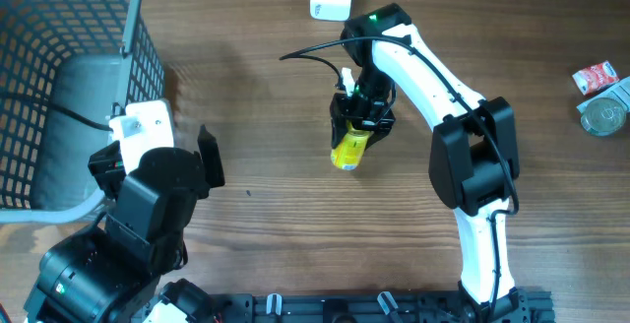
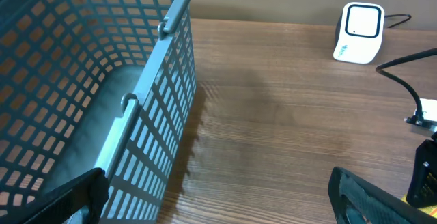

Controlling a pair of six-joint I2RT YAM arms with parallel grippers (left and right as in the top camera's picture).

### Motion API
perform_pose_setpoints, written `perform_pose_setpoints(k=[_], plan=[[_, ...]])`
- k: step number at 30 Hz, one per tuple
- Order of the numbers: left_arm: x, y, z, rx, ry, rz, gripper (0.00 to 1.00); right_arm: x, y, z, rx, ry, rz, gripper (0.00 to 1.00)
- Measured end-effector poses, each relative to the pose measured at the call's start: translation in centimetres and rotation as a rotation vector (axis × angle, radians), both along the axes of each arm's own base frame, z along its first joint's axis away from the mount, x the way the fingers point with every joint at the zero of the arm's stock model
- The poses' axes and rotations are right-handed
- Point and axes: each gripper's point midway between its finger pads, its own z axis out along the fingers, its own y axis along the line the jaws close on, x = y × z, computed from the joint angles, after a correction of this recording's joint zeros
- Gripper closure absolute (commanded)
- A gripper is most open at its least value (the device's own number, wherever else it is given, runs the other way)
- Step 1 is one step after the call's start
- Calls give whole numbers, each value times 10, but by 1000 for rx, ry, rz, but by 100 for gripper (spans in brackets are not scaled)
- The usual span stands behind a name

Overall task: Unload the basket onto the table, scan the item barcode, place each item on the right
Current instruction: 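Lift the Mentos bottle with the right gripper as left arm withdraws, then raise the Mentos bottle up in front of the white scanner box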

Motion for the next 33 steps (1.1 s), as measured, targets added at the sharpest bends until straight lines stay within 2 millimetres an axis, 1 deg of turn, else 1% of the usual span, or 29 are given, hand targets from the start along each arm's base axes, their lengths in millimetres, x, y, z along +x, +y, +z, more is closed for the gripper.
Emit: perform_pose_setpoints(k=[4, 7, 10, 15, 16, 20, 21, 22, 29, 33], plan=[[0, 0, 0, 0, 0, 0, 0, 1, 2, 0, 10, -5, -1, 61], [0, 0, 0, 0, 0, 0, 0, 11, 6, -4, 32, -49, 0, 61], [-1, 1, -1, 4, 5, 0, 0, 29, 15, -9, 75, -133, 3, 61], [-1, 1, -2, 6, 9, 0, 0, 68, 32, -14, 147, -308, 10, 61], [-1, 1, -2, 6, 9, 0, 0, 80, 37, -14, 168, -361, 14, 61], [-1, 1, -2, 6, 9, 0, 0, 115, 48, -12, 213, -528, 41, 61], [-1, 1, -2, 3, 8, 2, 0, 125, 49, -11, 215, -577, 51, 62], [-1, 1, -2, 0, 8, 4, 0, 131, 50, -10, 212, -607, 59, 62], [-1, 1, -2, -6, 6, 8, 0, 167, 56, -1, 224, -795, 110, 61], [-1, 1, -2, -6, 6, 8, 0, 189, 53, 4, 186, -906, 137, 61]])
